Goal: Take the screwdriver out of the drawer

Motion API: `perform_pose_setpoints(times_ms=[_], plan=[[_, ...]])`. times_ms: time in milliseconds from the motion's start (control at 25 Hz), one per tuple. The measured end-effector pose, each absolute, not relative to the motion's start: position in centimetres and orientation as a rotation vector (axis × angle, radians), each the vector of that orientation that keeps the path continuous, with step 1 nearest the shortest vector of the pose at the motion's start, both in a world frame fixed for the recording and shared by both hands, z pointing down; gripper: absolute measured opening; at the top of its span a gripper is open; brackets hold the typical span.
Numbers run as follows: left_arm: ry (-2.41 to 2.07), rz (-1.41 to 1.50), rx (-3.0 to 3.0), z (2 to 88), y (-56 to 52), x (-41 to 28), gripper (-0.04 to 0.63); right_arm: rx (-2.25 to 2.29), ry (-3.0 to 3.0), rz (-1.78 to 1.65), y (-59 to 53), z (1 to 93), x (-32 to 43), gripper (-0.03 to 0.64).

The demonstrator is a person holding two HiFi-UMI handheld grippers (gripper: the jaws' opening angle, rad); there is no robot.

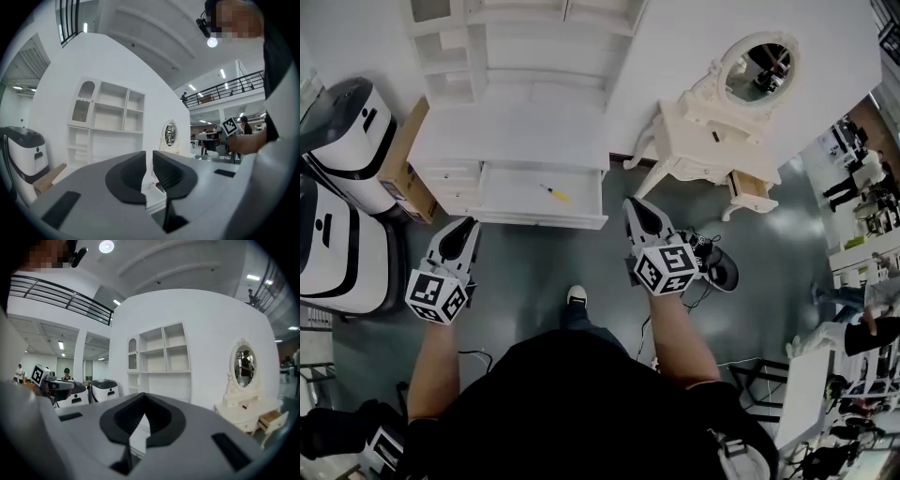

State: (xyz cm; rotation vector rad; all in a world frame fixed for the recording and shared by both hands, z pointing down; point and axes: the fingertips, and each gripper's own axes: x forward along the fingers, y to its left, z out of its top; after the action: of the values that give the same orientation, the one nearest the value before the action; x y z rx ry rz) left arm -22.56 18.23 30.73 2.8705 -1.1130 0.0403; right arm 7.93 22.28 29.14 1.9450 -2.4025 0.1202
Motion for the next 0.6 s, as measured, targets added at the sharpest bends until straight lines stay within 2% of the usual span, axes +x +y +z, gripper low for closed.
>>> perform_pose_setpoints(times_ms=[600], plan=[[-1.185, 0.149, 2.821, 32.1, 6.7, -15.3, 0.058, 1.888, -2.431, 0.207, 8.9, 32.2, 16.4, 0.011]])
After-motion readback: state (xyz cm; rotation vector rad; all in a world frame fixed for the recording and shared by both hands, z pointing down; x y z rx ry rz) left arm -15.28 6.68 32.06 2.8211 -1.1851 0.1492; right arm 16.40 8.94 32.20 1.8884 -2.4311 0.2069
